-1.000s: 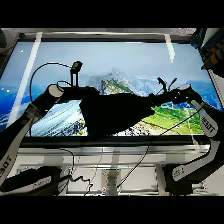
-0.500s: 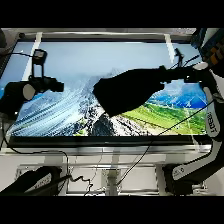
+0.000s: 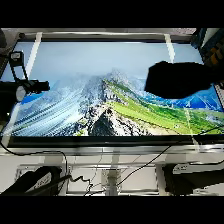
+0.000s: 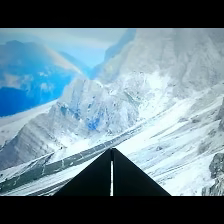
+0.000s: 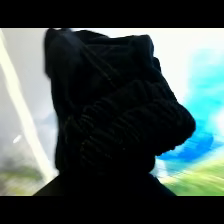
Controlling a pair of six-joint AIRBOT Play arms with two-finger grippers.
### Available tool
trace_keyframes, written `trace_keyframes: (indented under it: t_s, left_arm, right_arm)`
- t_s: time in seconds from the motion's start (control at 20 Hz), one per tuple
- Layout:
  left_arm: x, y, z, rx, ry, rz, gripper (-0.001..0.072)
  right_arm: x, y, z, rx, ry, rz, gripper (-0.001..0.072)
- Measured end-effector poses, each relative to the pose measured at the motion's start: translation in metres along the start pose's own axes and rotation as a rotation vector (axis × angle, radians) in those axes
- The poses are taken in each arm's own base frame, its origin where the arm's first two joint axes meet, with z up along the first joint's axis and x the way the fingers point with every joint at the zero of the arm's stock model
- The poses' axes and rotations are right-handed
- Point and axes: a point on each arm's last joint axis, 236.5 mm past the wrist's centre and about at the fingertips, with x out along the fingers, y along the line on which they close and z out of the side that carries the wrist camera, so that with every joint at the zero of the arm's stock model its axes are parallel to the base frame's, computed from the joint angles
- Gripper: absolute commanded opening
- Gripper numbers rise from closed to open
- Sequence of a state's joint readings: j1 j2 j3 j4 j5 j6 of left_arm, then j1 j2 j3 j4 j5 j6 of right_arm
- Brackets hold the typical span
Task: Fold the clothes and pants, and hang the long-sleeved shirts on hangers.
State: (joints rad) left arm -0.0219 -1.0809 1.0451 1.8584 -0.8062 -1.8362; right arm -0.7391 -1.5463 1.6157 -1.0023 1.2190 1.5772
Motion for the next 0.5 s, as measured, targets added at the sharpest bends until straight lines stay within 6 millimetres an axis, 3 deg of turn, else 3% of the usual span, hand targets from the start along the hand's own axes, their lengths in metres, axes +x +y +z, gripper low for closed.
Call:
trace_keyframes:
  t_s: [0.15,0.3,0.5]
  left_arm:
    - [0.000,0.002,0.000,-0.011,0.002,0.008,0.0013]
    - [0.000,0.003,-0.001,-0.009,0.003,0.012,0.0013]
    - [0.000,0.004,-0.001,-0.011,0.003,0.013,0.0013]
  right_arm:
    - [-0.042,-0.084,-0.005,0.168,-0.034,-0.262,0.0042]
    - [-0.088,-0.156,-0.036,0.388,-0.051,-0.527,0.0041]
    - [-0.147,-0.211,-0.077,0.682,-0.189,-0.808,0.0045]
